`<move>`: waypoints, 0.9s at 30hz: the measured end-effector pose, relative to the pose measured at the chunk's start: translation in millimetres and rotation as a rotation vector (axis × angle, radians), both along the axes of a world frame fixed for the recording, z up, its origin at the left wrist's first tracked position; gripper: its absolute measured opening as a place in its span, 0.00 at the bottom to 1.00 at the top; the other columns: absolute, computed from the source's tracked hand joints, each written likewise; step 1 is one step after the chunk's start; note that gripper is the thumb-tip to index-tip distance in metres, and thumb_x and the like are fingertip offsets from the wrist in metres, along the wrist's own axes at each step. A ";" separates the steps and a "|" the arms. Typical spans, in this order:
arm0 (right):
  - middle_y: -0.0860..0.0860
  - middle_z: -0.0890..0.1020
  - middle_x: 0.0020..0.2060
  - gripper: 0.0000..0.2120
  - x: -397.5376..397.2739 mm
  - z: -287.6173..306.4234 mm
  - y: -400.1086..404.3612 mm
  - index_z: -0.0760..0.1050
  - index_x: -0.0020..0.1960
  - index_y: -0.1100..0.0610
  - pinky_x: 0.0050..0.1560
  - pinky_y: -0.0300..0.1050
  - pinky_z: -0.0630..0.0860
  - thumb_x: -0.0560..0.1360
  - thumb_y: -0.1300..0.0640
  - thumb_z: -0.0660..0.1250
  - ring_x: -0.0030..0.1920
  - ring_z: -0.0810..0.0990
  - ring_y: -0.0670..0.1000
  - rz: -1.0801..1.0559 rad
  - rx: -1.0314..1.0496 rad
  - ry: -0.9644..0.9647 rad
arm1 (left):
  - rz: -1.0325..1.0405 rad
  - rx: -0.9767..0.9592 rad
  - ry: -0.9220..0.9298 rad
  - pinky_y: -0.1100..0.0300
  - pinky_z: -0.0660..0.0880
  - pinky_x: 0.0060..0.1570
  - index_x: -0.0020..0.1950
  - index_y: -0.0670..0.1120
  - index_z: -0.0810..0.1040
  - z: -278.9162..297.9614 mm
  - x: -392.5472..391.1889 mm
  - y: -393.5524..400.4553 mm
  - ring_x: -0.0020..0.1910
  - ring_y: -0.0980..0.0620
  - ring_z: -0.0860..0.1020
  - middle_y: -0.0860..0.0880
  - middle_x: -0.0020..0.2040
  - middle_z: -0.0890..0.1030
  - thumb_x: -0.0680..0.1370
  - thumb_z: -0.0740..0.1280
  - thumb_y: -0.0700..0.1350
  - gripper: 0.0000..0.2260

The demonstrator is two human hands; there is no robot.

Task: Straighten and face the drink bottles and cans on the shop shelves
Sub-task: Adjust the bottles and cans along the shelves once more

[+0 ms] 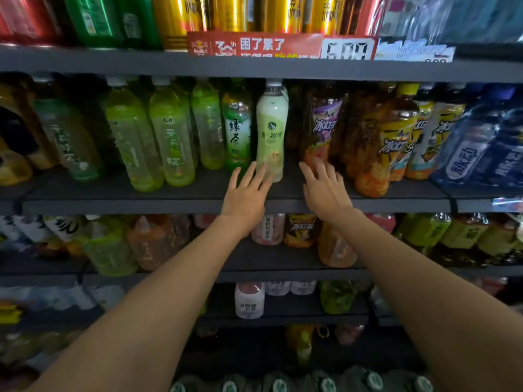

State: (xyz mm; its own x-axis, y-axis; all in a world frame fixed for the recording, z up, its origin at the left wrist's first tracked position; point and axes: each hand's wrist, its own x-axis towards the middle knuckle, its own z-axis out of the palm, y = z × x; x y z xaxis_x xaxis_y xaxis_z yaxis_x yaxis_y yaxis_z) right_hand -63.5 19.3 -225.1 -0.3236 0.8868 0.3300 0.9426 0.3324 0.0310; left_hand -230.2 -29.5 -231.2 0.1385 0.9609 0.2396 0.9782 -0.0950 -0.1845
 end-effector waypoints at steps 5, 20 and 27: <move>0.58 0.59 0.71 0.31 -2.3 -2.7 -26.4 0.49 0.76 0.55 0.66 0.57 0.62 0.77 0.62 0.57 0.68 0.61 0.62 0.117 -0.022 -0.040 | 0.099 -0.069 -0.014 0.45 0.39 0.73 0.76 0.47 0.38 -8.6 -9.2 -36.4 0.77 0.47 0.50 0.46 0.75 0.62 0.79 0.56 0.45 0.33; 0.63 0.73 0.61 0.29 -21.2 -34.2 -125.0 0.52 0.75 0.52 0.54 0.51 0.73 0.77 0.61 0.57 0.59 0.74 0.62 0.364 -0.508 -0.177 | 0.380 -0.554 -0.151 0.47 0.59 0.68 0.77 0.46 0.37 -34.0 -14.0 -159.7 0.57 0.42 0.74 0.43 0.58 0.77 0.81 0.56 0.47 0.32; 0.60 0.75 0.56 0.34 -46.5 -45.7 -155.0 0.46 0.76 0.46 0.51 0.54 0.76 0.77 0.62 0.59 0.51 0.76 0.59 0.452 -0.539 -0.224 | 0.448 -0.600 -0.204 0.46 0.65 0.65 0.76 0.43 0.36 -40.0 -36.3 -202.0 0.56 0.41 0.76 0.42 0.58 0.77 0.81 0.55 0.46 0.32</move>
State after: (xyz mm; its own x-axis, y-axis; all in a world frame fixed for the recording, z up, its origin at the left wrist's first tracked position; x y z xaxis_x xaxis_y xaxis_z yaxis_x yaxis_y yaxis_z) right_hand -110.0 -135.7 -270.8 -0.7039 0.6717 -0.2308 0.7007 0.7099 -0.0711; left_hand -266.5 -231.5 -271.2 -0.2845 0.8883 -0.3605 0.9561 0.2907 -0.0383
